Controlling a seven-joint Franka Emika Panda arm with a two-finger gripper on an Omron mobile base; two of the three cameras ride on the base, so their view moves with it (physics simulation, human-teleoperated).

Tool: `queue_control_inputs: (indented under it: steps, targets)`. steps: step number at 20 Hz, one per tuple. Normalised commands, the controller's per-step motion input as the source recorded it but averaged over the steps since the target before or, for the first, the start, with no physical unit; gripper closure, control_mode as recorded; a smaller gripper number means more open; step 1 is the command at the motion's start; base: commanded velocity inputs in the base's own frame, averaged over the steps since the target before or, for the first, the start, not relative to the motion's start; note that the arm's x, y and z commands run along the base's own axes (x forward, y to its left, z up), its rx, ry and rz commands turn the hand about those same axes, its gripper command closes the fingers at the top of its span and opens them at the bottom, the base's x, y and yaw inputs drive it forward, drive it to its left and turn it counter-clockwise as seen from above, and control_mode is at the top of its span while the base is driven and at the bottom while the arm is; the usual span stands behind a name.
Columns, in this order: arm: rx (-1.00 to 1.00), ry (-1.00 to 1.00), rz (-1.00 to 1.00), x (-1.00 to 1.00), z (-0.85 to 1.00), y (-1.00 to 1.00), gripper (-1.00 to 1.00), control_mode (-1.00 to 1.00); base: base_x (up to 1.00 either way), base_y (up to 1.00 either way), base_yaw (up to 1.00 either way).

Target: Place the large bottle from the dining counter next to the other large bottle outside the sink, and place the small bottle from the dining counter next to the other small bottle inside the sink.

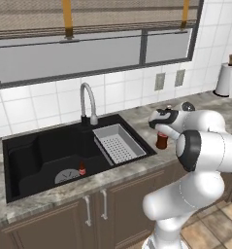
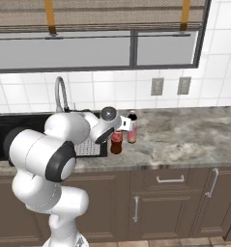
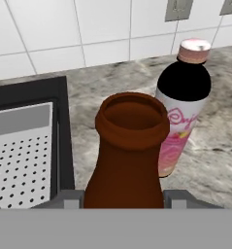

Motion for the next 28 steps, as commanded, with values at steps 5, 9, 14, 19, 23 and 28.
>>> queue_control_inputs:
  steps: [5, 9, 14, 19, 23, 28]
  targets:
    - [0.00, 0.00, 0.00, 0.00, 0.00, 0.00, 1.00, 1.00, 0.03, -0.02, 0.05]
    - [0.00, 0.00, 0.05, 0.05, -0.13, -0.11, 1.00, -1.00, 0.00, 0.00, 0.00]
    - [0.00, 0.00, 0.03, 0.11, -0.11, -0.22, 1.00, -1.00, 0.00, 0.00, 0.00]
    - [0.00, 0.00, 0.01, 0.19, -0.03, -0.26, 1.00, -1.00, 0.00, 0.00, 0.00]
    - [-0.02, 0.00, 0.03, 0.21, -0.13, -0.05, 1.00, -1.00, 0.00, 0.00, 0.00]
    - [-0.06, 0.00, 0.04, 0.13, -0.23, 0.00, 1.00, -1.00, 0.00, 0.00, 0.00]
